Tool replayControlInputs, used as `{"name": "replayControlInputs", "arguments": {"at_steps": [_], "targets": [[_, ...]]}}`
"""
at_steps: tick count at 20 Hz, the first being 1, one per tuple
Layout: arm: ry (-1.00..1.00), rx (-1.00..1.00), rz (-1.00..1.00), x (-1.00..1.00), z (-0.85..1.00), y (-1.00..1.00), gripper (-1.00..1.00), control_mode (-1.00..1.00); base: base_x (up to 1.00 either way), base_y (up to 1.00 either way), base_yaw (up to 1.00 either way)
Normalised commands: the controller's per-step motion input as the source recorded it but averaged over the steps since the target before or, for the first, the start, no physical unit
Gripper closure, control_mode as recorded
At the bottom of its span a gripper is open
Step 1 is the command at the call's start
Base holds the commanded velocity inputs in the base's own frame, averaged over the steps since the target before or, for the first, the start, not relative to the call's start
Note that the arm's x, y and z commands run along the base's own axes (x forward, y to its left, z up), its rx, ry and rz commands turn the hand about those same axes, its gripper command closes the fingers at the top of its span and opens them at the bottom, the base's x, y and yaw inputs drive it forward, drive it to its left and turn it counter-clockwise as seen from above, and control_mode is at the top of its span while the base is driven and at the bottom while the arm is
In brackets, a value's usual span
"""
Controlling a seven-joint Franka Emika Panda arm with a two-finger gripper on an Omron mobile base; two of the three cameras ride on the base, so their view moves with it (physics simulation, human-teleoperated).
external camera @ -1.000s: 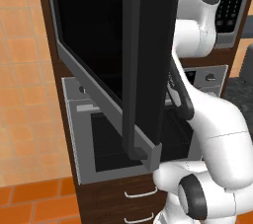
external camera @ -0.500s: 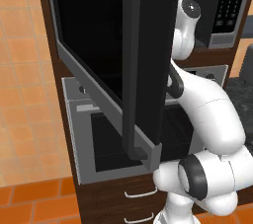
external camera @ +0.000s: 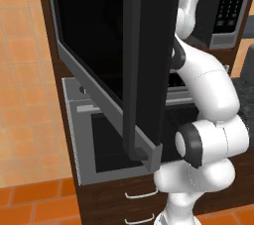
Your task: Open the microwave, place the bowl with waffle inside the microwave, then close the microwave door and turn it on.
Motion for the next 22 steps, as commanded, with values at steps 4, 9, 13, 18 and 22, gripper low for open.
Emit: {"name": "replayControlInputs", "arguments": {"at_steps": [4, 9, 13, 18, 22], "targets": [[0.13, 0.00, -0.08, 0.31, 0.00, 0.00, 1.00, -1.00, 0.00, 0.00, 0.00], [0.06, 0.00, -0.13, 0.26, -0.10, 0.00, 1.00, -1.00, 0.00, 0.00, 0.00], [-0.11, 0.05, -0.12, -0.08, -0.19, 0.00, -1.00, -1.00, 0.00, 0.00, 0.00], [-0.37, 0.09, -0.02, -0.73, -0.13, -0.03, -1.00, -1.00, 0.00, 0.00, 0.00], [-0.15, 0.01, 0.00, -0.98, 0.00, -0.23, -1.00, -1.00, 0.00, 0.00, 0.00]]}}
